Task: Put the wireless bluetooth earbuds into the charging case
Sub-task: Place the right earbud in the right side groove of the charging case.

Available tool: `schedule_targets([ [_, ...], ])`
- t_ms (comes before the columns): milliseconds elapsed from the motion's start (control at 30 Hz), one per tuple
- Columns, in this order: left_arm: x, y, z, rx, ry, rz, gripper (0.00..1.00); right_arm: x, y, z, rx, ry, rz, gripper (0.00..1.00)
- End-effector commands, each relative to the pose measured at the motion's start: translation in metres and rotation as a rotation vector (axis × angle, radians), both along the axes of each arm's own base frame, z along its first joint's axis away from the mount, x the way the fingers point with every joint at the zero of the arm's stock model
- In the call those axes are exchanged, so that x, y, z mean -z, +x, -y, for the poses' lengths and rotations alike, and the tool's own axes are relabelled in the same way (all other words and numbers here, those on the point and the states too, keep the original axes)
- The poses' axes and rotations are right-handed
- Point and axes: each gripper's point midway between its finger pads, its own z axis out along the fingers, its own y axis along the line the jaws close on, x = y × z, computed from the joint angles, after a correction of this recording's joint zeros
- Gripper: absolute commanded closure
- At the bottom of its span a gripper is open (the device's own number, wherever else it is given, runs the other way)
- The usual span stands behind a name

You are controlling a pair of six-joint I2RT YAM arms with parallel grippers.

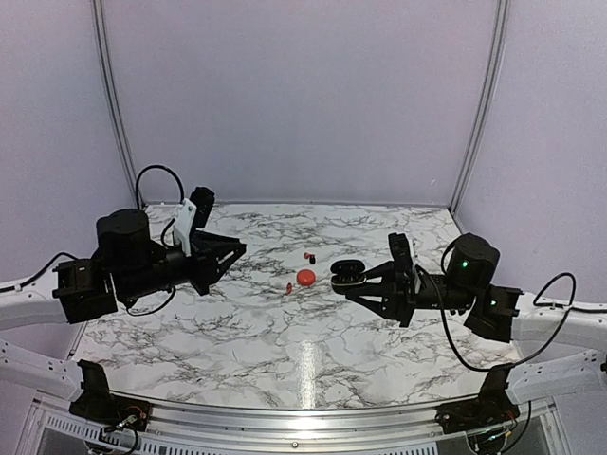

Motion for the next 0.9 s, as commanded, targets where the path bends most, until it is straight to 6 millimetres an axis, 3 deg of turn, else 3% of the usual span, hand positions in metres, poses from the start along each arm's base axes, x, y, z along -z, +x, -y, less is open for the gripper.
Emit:
schedule_targets([
  [0, -0.063, -0.025, 0.003, 0.088, -0.190, 0.186, 0.90, -0.047, -0.001, -0.013, -0.028, 0.119, 0.144, 1.00],
  [167, -0.085, -0.050, 0.015, 0.194, -0.230, 0.257, 0.90, -0.050, -0.011, -0.031, -0.071, 0.129, 0.236, 1.00],
  [400, -0.091, -0.078, 0.041, 0.309, -0.224, 0.321, 0.91, -0.057, -0.017, -0.041, -0.065, 0.147, 0.318, 1.00],
  [867, -0.098, -0.100, 0.081, 0.444, -0.253, 0.362, 0.91, -0.054, -0.009, -0.044, 0.038, 0.152, 0.364, 1.00],
])
